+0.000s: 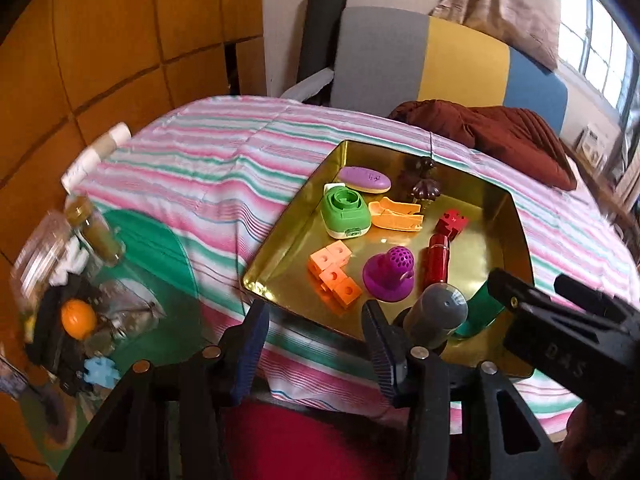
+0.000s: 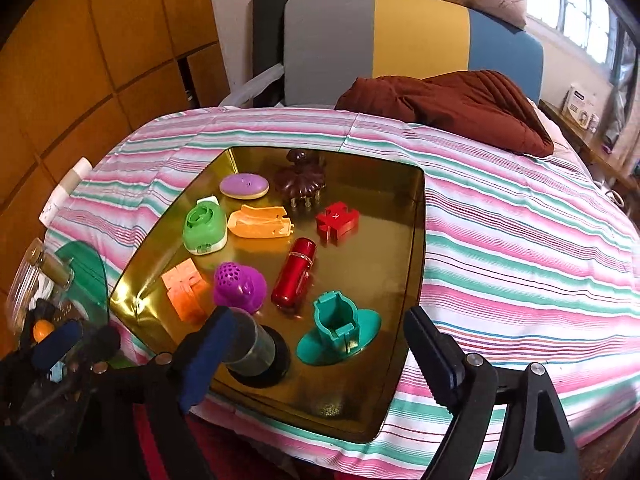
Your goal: Organize rigid objects
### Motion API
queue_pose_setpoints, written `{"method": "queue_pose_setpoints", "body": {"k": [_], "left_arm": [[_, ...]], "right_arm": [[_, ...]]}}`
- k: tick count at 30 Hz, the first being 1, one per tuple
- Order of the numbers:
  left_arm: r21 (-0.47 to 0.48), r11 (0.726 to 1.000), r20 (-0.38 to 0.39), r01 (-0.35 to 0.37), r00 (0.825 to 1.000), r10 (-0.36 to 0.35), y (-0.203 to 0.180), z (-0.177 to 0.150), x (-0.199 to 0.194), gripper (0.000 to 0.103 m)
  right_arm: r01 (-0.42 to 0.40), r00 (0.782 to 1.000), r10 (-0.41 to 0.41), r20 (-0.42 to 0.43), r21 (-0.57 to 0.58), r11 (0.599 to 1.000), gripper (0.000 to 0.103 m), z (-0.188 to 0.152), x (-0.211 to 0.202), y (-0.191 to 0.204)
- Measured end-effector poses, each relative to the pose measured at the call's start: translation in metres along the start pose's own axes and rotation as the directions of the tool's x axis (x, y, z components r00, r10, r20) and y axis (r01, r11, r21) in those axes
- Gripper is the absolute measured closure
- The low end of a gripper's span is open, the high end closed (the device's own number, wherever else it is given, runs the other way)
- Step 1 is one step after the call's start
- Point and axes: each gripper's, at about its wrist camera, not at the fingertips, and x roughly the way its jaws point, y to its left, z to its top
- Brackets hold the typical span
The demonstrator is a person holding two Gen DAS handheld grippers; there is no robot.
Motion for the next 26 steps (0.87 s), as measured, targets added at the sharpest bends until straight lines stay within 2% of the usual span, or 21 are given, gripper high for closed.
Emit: {"method": "queue_pose_setpoints", "body": {"k": [16,20,26], "left_arm": [[0.032,0.999,0.043,0.020,0.999,-0.022,-0.009,0.000,-0.014,0.054],[0.029,0.999,0.039,0.030,0.999,-0.031,-0.009,-0.001,-0.014,0.058],[0.022,1.000,0.032,0.013,0.999,-0.013,-0.007,-0.002,-0.009,0.058]], "right_arm": [[0.022,1.000,-0.022,0.012,0.034,0.999,0.016,0.002,-0.003,-0.005],[0.022,1.000,-0.023,0.006,0.033,0.999,0.016,0.001,-0.001,-0.006],[0.019,1.000,-0.019,0.000,0.038,0.999,0.016,0.000,0.000,-0.007]]}}
